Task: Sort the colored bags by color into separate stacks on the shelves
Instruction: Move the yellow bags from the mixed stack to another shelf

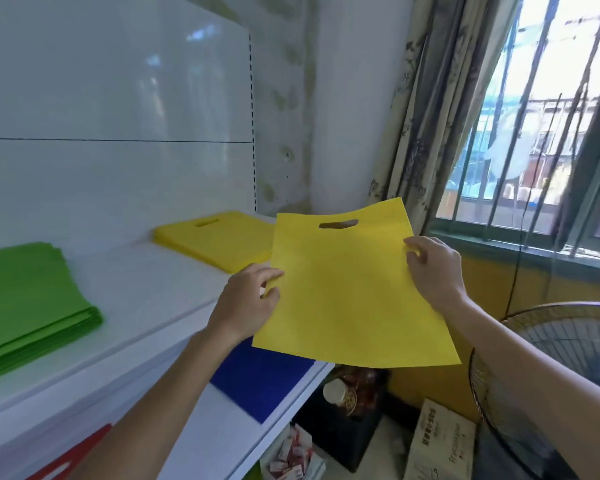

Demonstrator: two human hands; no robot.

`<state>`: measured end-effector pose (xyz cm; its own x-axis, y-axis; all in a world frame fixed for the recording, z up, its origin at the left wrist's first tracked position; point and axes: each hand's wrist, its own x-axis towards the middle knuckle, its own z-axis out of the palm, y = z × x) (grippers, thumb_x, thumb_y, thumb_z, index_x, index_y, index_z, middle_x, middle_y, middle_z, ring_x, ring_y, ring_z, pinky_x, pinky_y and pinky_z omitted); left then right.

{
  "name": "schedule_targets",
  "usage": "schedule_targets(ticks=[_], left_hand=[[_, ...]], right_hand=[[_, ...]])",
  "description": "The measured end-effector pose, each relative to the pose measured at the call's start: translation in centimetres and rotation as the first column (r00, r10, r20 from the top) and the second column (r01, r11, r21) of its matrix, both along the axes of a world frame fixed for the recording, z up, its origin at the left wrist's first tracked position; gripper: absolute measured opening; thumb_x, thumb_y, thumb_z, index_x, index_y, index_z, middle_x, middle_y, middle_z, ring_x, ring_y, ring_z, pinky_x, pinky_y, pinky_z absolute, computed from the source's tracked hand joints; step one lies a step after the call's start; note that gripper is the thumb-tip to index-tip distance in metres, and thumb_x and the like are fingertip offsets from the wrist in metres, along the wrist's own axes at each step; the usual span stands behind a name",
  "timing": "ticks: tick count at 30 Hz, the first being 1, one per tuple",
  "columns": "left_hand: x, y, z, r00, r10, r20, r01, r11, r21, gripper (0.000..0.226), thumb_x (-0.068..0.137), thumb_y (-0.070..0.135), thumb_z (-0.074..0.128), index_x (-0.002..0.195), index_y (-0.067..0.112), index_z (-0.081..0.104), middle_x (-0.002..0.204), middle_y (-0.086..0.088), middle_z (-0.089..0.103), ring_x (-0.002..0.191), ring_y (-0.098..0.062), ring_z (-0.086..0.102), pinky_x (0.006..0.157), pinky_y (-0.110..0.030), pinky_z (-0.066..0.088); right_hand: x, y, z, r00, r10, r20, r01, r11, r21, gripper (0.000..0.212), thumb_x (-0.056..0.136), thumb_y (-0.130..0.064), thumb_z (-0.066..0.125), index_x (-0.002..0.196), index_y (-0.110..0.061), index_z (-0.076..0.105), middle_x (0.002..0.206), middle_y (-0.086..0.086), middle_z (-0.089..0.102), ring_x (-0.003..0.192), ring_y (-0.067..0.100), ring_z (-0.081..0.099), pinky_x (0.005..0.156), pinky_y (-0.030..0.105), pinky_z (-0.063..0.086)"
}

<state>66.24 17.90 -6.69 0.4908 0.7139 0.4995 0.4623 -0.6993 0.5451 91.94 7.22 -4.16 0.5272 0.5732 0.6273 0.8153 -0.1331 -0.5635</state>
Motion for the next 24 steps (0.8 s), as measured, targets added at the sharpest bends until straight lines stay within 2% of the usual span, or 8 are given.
schedule_targets(ticks=[2,5,9,12,15,18,20,24], left_hand=[[1.6,2.3,-0.1,1.0,0.004,-0.011,-0.004,1.0,0.014,0.033,0.091,0.014,0.052,0.124,0.015,0.058,0.122,-0.001,0.056,0.093,-0.006,0.047,0.083,-0.017,0.036],[3.4,6.2,0.9,0.999,0.038,-0.018,-0.038,0.999,0.005,0.033,0.092,0.015,0.051,0.125,0.014,0.057,0.123,-0.001,0.055,0.094,-0.006,0.047,0.082,-0.016,0.036],[4.7,10.4,1.9,0.995,0.098,-0.035,-0.097,0.995,0.015,0.031,0.093,0.013,0.052,0.123,0.016,0.059,0.129,0.0,0.052,0.114,-0.012,0.048,0.091,-0.014,0.032],[4.8,12.3,1.8,0.983,0.177,-0.048,-0.177,0.984,0.004,0.031,0.092,0.014,0.053,0.123,0.016,0.059,0.132,0.0,0.051,0.121,-0.013,0.046,0.094,-0.013,0.029],[3.7,14.6,2.5,0.952,0.304,-0.04,-0.304,0.952,0.024,0.033,0.091,0.014,0.054,0.124,0.013,0.058,0.132,-0.003,0.052,0.12,-0.017,0.048,0.099,-0.02,0.033],[1.8,15.8,3.0,0.882,0.471,0.007,-0.471,0.882,0.029,0.034,0.089,0.012,0.056,0.123,0.011,0.059,0.13,-0.005,0.055,0.117,-0.02,0.051,0.098,-0.023,0.035],[1.1,16.1,3.0,0.824,0.567,0.005,-0.567,0.823,0.012,0.037,0.087,0.018,0.057,0.123,0.011,0.059,0.129,-0.006,0.055,0.115,-0.023,0.052,0.099,-0.026,0.038],[1.4,16.7,2.6,0.713,0.687,-0.141,-0.698,0.715,-0.046,0.045,0.089,0.018,0.057,0.132,0.01,0.049,0.135,-0.009,0.048,0.123,-0.024,0.046,0.102,-0.028,0.034]], right_hand=[[1.5,2.8,0.0,1.0,0.021,-0.007,-0.021,0.999,0.028,0.029,0.089,-0.001,0.053,0.115,-0.004,0.064,0.103,0.011,0.062,0.08,0.018,0.049,0.08,0.018,0.038],[3.5,7.5,0.9,0.998,0.065,0.011,-0.065,0.997,0.035,0.027,0.089,-0.001,0.054,0.113,-0.004,0.066,0.108,0.012,0.064,0.08,0.013,0.047,0.074,0.013,0.032],[5.5,13.8,2.2,0.993,0.114,0.019,-0.115,0.992,0.048,0.027,0.088,-0.002,0.052,0.111,-0.004,0.066,0.106,0.013,0.065,0.082,0.015,0.048,0.072,0.014,0.029],[5.8,18.7,2.4,0.985,0.171,0.001,-0.171,0.985,0.013,0.03,0.088,-0.002,0.048,0.112,-0.005,0.066,0.109,0.012,0.065,0.095,0.024,0.056,0.075,0.016,0.032],[5.1,24.1,2.9,0.965,0.263,-0.014,-0.263,0.965,-0.011,0.033,0.088,-0.003,0.046,0.115,-0.006,0.065,0.117,0.011,0.064,0.106,0.026,0.056,0.082,0.021,0.035],[3.7,29.5,3.5,0.913,0.408,0.016,-0.408,0.913,-0.031,0.035,0.089,-0.002,0.045,0.12,-0.006,0.061,0.126,0.012,0.059,0.112,0.027,0.054,0.085,0.023,0.036],[2.7,32.7,3.5,0.86,0.507,0.056,-0.5,0.859,-0.107,0.037,0.091,-0.003,0.044,0.126,-0.005,0.055,0.132,0.014,0.052,0.118,0.029,0.049,0.094,0.028,0.035],[1.2,37.8,2.9,0.699,0.702,0.136,-0.626,0.693,-0.359,0.047,0.097,-0.011,0.041,0.142,-0.003,0.031,0.147,0.015,0.031,0.135,0.028,0.029,0.108,0.031,0.024]])
